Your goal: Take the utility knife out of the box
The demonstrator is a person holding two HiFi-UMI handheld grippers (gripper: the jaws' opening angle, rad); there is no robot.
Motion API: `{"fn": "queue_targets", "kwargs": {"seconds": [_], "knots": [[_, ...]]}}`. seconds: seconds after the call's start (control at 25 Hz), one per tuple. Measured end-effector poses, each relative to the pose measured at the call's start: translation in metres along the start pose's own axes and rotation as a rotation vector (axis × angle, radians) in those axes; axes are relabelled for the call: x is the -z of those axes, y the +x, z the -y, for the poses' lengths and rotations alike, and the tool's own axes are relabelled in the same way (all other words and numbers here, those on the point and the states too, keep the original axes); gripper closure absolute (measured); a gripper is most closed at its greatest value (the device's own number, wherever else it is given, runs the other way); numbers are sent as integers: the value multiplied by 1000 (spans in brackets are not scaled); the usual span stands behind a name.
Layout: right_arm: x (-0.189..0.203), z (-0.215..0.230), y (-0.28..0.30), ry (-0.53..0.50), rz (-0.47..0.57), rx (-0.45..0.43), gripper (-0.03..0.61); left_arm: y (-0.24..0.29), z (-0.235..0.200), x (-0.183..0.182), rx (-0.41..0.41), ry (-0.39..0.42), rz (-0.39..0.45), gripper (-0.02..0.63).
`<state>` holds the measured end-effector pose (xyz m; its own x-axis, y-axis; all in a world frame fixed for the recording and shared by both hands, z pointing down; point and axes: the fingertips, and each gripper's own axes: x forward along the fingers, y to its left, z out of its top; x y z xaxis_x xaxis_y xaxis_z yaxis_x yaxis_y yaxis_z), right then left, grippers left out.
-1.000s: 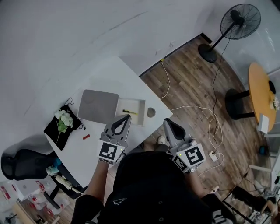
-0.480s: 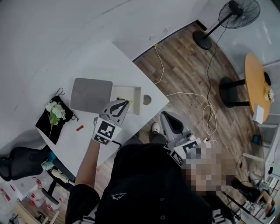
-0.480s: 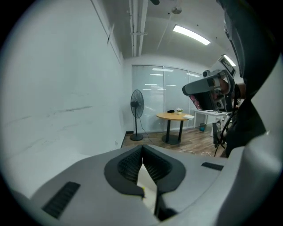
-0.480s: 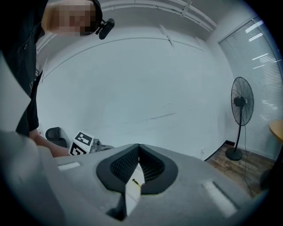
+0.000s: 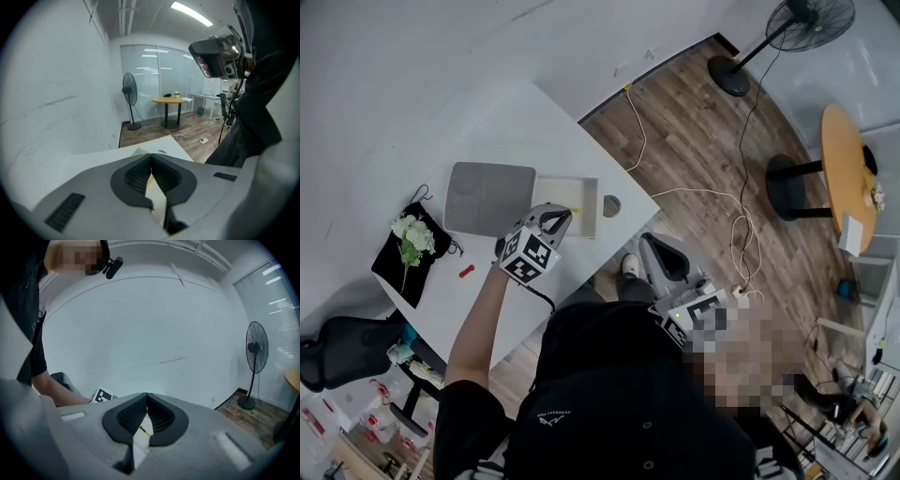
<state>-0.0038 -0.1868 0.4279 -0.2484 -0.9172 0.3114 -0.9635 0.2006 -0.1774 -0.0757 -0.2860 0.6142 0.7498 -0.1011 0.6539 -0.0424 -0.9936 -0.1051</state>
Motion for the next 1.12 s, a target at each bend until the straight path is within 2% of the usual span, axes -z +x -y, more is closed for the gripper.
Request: {"fn": "queue_targets", "kwargs": {"seconds": [0.36,0.68,1.12], "knots": [[3,0,1,-14,-11,2,574,32,3,28,72,121,-117,609],[8,1,0,-6,-24,13,574,52,1,60,133,255,-262,609],[13,2,0,-8,-45,29,574,81,4,80,202,419,-379,607]]}}
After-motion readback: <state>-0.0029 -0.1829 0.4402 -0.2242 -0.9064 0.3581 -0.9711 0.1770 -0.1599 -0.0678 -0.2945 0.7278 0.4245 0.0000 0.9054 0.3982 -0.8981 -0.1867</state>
